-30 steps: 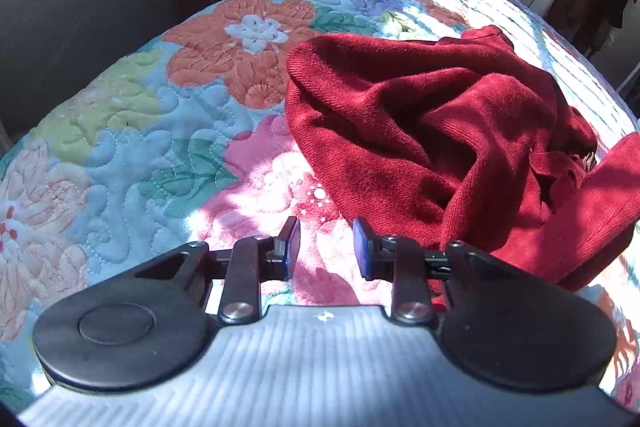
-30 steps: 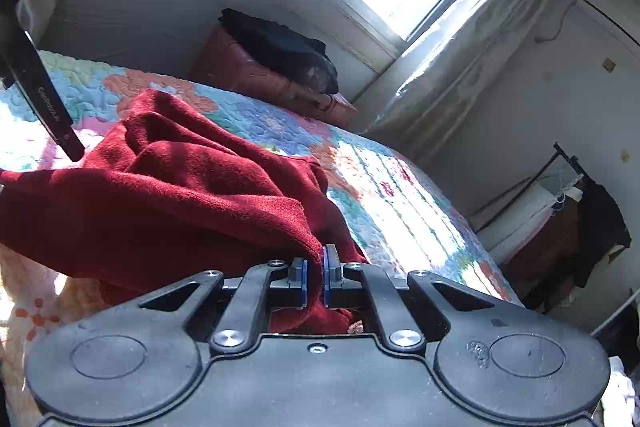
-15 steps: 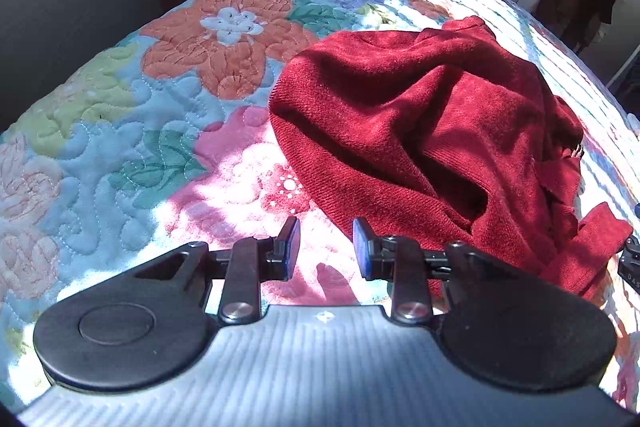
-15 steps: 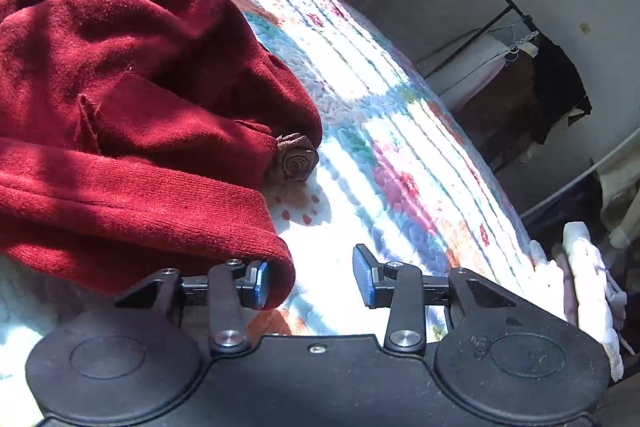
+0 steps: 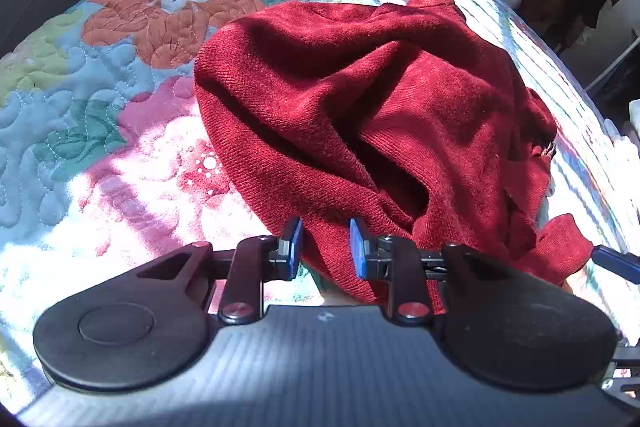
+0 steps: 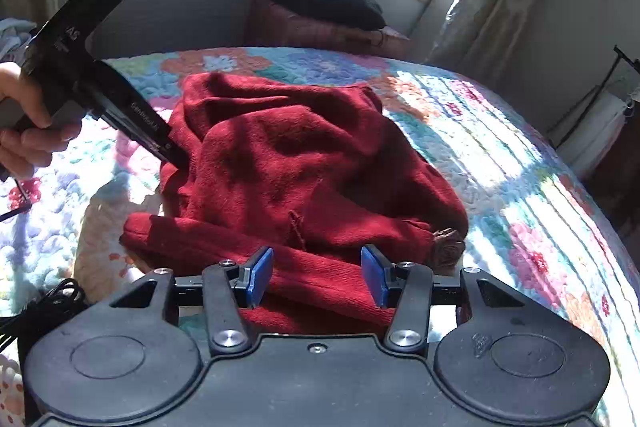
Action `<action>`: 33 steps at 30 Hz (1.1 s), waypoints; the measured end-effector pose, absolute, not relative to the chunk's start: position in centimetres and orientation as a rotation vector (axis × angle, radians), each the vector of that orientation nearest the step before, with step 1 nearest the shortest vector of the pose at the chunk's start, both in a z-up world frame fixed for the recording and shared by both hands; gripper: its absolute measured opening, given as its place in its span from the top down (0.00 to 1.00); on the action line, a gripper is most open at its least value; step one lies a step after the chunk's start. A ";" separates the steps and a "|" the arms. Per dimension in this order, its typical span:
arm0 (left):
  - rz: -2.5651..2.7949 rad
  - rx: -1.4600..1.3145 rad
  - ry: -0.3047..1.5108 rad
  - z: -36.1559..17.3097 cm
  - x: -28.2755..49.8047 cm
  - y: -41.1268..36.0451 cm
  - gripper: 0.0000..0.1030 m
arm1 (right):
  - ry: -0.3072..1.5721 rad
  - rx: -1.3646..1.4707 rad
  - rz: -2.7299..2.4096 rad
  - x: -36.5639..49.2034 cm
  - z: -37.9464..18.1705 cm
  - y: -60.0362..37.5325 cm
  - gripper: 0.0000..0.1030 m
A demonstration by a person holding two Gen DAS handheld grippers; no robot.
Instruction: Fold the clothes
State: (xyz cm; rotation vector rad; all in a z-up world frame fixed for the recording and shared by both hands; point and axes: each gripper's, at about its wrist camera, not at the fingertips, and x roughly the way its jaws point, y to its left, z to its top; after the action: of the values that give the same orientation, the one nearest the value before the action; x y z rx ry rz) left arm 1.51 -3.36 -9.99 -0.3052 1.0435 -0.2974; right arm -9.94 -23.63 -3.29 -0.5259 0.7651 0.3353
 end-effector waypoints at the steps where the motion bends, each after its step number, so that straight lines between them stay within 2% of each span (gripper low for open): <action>1: -0.295 -0.310 1.045 -10.1 1.6 -3.4 0.76 | 0.768 -0.588 0.368 -9.8 -4.3 -22.3 0.48; 4: -0.285 -0.325 1.053 -10.6 1.6 -3.2 0.76 | 0.760 -0.730 0.430 -9.4 -7.0 -19.4 0.48; 5: -0.282 -0.334 1.055 -10.8 1.7 -3.1 0.76 | 0.776 -0.756 0.443 -9.2 -7.6 -18.8 0.56; 6: -0.279 -0.350 1.058 -10.9 1.7 -2.9 0.76 | 0.788 -0.767 0.439 -8.9 -7.9 -18.6 0.90; 7: -0.276 -0.361 1.060 -11.0 1.8 -2.8 0.76 | 0.791 -0.757 0.426 -8.6 -7.9 -18.7 0.93; 11: -0.258 -0.326 1.057 -10.8 1.8 -2.8 0.76 | 0.754 -0.667 0.298 -8.2 -5.9 -21.2 0.95; 19: -0.258 -0.276 1.054 -10.2 1.3 -3.4 0.76 | 0.822 -0.648 -0.031 -7.6 -4.9 -27.5 0.95; 23: -0.306 -0.278 1.083 -10.1 0.8 -4.2 0.70 | 0.851 -0.634 -0.196 -7.3 -4.4 -30.7 0.93; 25: -0.318 -0.274 1.088 -10.2 0.5 -4.8 0.66 | 0.817 -0.638 -0.161 -7.5 -3.9 -29.9 0.74; 26: -0.314 -0.268 1.087 -10.4 0.5 -5.1 0.61 | 0.795 -0.641 -0.129 -7.7 -3.6 -29.2 0.59; 29: -0.291 -0.288 1.084 -11.2 1.1 -5.7 0.50 | 0.744 -0.627 -0.014 -8.1 -2.8 -27.1 0.58; 31: -0.276 -0.300 1.069 -11.4 1.3 -5.8 0.52 | 0.748 -0.559 0.120 -8.4 -2.4 -25.9 0.53; 32: -0.271 -0.297 1.060 -11.3 1.3 -5.9 0.61 | 0.751 -0.526 0.186 -8.5 -2.3 -25.3 0.48; 33: -0.271 -0.287 1.054 -11.2 1.3 -6.0 0.74 | 0.752 -0.493 0.251 -8.5 -2.5 -24.8 0.45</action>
State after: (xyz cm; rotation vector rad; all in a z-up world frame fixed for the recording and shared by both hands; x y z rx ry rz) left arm 1.26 -6.03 -11.23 -0.2871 1.0537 -0.2715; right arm -8.53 -24.83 -2.52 -0.4934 0.7522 0.2505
